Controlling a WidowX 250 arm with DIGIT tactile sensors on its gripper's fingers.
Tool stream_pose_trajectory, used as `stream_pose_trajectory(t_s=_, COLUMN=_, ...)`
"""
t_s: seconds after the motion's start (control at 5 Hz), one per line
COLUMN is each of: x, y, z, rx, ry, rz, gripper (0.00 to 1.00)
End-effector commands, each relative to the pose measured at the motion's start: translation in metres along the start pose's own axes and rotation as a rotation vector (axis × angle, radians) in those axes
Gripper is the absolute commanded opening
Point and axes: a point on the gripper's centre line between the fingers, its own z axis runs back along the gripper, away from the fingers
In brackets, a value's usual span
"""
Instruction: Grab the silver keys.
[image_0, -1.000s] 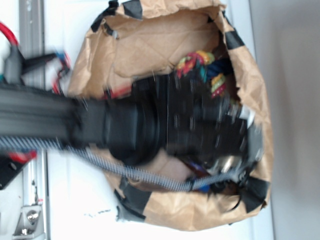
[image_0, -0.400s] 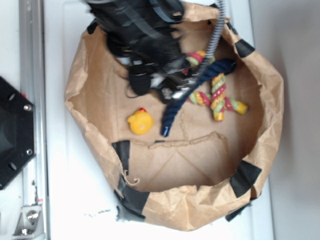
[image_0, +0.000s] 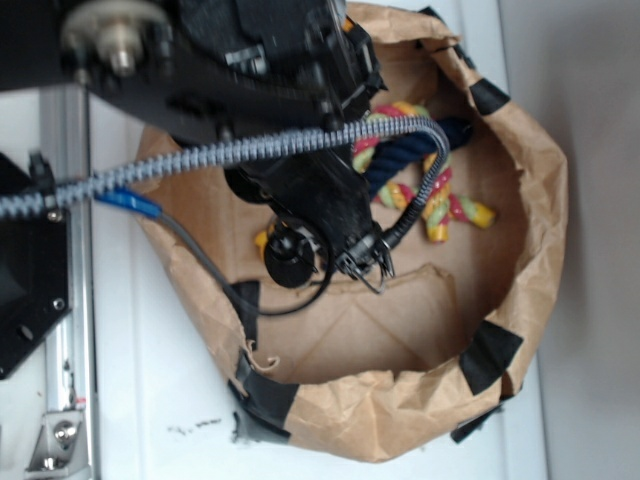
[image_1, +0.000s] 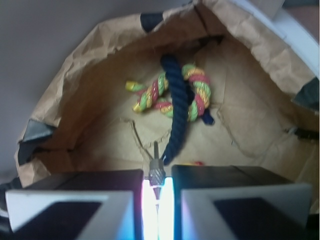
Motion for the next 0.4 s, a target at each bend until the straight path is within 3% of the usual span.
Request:
stream_pose_trajectory(t_s=0.0, x=0.0140, y=-0.0010, z=0.0048, rx=0.020, ry=-0.046, rz=0.083, gripper=0.00)
stream_pose_trajectory(t_s=0.2, x=0.0132, y=-0.0036, z=0.0013, rx=0.033, ry=-0.061, rz=0.094, gripper=0.00)
